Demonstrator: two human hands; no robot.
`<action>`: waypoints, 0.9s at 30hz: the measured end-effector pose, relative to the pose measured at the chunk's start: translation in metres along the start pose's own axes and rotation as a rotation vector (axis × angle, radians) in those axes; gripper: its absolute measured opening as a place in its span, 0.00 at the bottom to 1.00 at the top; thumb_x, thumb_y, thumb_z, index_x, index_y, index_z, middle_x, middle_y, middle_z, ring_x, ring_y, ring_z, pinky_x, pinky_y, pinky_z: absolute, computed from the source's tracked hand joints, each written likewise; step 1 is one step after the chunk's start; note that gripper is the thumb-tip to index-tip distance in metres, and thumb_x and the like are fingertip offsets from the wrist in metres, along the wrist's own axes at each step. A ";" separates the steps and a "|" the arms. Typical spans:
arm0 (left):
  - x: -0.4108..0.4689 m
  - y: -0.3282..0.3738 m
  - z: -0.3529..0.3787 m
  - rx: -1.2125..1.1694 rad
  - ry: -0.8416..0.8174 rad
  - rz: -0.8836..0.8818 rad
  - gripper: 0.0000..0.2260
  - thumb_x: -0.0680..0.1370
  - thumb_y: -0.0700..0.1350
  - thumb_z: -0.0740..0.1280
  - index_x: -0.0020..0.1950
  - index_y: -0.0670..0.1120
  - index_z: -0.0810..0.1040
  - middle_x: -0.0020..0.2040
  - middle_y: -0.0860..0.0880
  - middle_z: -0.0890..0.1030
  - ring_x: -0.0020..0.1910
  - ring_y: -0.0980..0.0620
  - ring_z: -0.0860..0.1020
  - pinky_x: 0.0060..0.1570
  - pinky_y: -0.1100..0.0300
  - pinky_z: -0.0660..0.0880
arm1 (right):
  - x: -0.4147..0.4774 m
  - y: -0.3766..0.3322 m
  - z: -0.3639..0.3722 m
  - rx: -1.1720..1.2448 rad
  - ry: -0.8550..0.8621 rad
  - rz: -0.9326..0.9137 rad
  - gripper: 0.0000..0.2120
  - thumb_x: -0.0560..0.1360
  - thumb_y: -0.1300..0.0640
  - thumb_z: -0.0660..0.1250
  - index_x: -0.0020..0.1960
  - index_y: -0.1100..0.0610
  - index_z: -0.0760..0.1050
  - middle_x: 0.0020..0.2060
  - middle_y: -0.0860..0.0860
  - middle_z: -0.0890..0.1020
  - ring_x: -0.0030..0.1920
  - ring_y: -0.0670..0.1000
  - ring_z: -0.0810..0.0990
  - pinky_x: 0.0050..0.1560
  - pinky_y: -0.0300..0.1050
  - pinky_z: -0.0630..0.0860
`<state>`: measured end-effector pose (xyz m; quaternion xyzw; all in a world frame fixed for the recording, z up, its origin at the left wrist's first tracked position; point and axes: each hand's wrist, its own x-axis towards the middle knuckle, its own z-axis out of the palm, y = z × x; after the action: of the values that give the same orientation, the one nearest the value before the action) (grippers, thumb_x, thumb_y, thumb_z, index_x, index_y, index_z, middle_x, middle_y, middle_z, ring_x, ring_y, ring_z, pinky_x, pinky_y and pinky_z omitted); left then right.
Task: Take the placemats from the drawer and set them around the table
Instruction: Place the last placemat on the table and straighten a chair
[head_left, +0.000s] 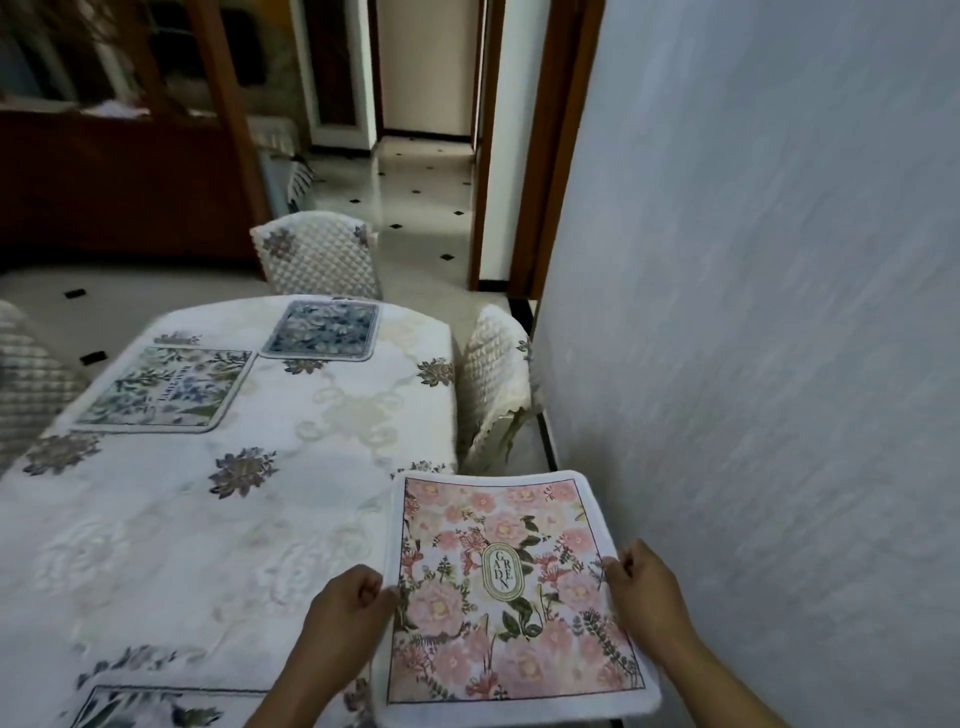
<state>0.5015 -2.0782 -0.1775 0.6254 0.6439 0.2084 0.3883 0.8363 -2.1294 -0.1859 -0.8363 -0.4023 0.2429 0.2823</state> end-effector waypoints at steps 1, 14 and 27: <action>0.006 0.002 0.000 -0.002 0.019 -0.011 0.17 0.76 0.48 0.69 0.32 0.50 0.63 0.28 0.50 0.65 0.27 0.55 0.64 0.31 0.57 0.61 | 0.016 -0.007 0.005 -0.005 -0.027 -0.021 0.14 0.78 0.57 0.67 0.36 0.56 0.67 0.31 0.52 0.77 0.33 0.51 0.74 0.34 0.45 0.69; 0.095 0.059 0.041 -0.141 0.390 -0.377 0.18 0.76 0.46 0.70 0.32 0.47 0.64 0.27 0.50 0.66 0.28 0.53 0.65 0.32 0.56 0.61 | 0.261 -0.130 0.040 -0.026 -0.410 -0.464 0.10 0.80 0.53 0.63 0.41 0.54 0.70 0.34 0.51 0.78 0.35 0.50 0.76 0.34 0.44 0.70; 0.187 0.078 0.052 -0.304 0.676 -0.581 0.17 0.75 0.47 0.71 0.33 0.47 0.67 0.30 0.49 0.69 0.31 0.51 0.67 0.34 0.56 0.62 | 0.394 -0.270 0.143 -0.188 -0.606 -0.848 0.10 0.78 0.55 0.65 0.40 0.56 0.68 0.33 0.54 0.76 0.36 0.54 0.75 0.35 0.46 0.68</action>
<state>0.6066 -1.8986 -0.1949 0.2526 0.8449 0.3748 0.2862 0.8211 -1.6315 -0.1793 -0.5141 -0.7889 0.3011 0.1507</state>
